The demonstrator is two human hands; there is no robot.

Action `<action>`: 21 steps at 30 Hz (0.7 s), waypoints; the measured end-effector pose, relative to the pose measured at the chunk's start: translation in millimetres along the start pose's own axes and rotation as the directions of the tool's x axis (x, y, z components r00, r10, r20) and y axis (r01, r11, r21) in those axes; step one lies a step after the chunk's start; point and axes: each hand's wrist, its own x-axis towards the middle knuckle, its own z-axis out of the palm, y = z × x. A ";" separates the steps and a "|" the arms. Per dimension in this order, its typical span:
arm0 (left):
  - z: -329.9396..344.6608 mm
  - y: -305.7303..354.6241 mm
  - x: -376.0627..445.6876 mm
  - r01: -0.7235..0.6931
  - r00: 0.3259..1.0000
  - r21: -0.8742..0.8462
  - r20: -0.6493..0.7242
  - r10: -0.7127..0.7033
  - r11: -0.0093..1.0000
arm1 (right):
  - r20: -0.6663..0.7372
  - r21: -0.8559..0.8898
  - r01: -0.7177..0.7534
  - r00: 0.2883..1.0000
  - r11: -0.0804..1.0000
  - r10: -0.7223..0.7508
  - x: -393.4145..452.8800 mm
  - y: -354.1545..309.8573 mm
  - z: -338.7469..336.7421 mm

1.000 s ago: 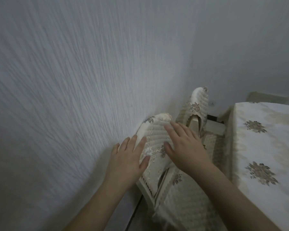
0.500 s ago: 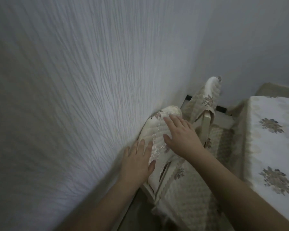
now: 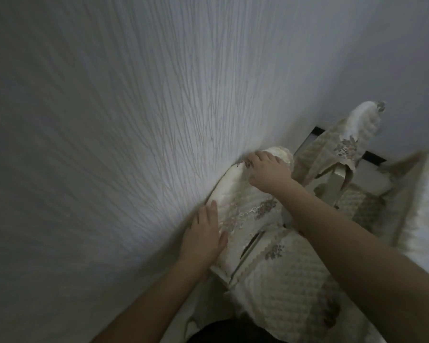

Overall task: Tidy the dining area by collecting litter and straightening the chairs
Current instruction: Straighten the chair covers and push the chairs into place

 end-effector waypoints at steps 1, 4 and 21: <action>0.6 -1.1 2.0 0.039 0.999 -0.018 0.017 -0.039 0.999 | 0.027 -0.001 0.011 1.000 1.000 -0.011 5.8 2.3 2.9; 2.4 -5.0 5.3 0.137 0.988 -0.068 0.081 -0.131 0.988 | 0.055 0.019 0.059 0.997 0.998 -0.060 17.1 6.8 11.7; 1.5 -27.0 -4.0 0.206 0.969 -0.260 0.186 -0.160 0.943 | 0.072 -0.030 0.157 0.985 0.987 -0.155 11.1 -6.8 11.2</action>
